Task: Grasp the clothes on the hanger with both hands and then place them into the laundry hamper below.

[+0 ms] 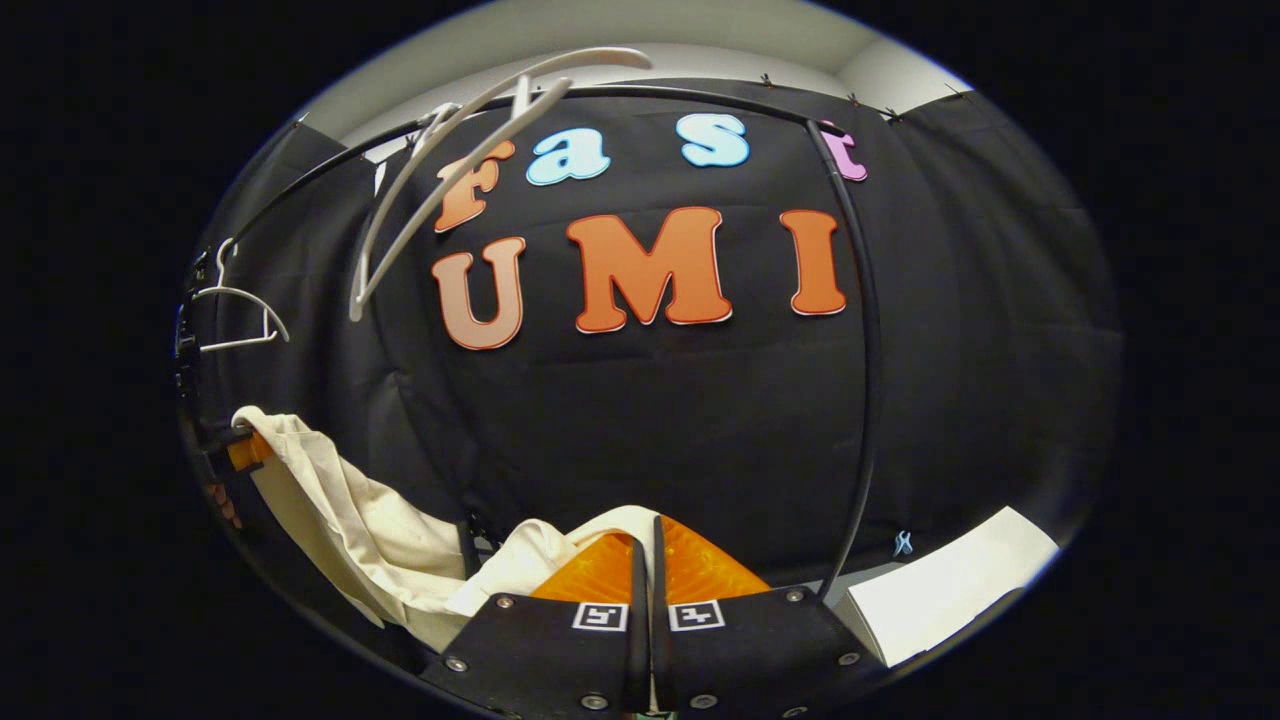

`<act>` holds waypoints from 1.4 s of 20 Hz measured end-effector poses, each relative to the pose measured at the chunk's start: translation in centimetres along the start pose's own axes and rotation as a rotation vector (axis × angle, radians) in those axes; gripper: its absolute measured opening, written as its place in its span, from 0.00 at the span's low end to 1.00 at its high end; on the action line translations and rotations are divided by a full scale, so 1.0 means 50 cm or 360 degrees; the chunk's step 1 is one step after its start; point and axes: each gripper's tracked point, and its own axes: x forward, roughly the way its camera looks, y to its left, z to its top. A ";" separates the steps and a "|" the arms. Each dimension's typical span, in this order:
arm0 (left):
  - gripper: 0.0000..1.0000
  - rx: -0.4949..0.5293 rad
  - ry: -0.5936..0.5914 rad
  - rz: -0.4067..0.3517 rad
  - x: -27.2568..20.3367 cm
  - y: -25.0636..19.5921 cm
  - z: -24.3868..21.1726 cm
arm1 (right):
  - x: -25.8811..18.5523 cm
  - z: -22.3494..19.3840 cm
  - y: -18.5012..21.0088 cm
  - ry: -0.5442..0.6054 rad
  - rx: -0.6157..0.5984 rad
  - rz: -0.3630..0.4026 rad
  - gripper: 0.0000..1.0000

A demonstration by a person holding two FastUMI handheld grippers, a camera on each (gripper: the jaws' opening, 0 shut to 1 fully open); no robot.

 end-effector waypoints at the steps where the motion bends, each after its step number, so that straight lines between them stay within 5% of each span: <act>1: 0.10 -0.0008 0.0010 -0.0033 -0.003 -0.021 -0.014 | -0.003 -0.009 0.021 0.0005 -0.0007 0.0027 0.01; 6: 0.10 -0.0025 0.0079 -0.0185 -0.014 -0.106 -0.075 | -0.016 -0.079 0.136 0.0060 -0.0002 0.0195 0.01; 11: 0.10 -0.0042 0.0251 -0.0263 -0.044 -0.152 -0.229 | -0.028 -0.216 0.196 0.0168 0.0015 0.0299 0.01; 28: 0.11 -0.0186 0.0999 -0.0240 -0.031 -0.225 -0.801 | 0.085 -0.814 0.179 0.0877 -0.0027 0.0223 0.02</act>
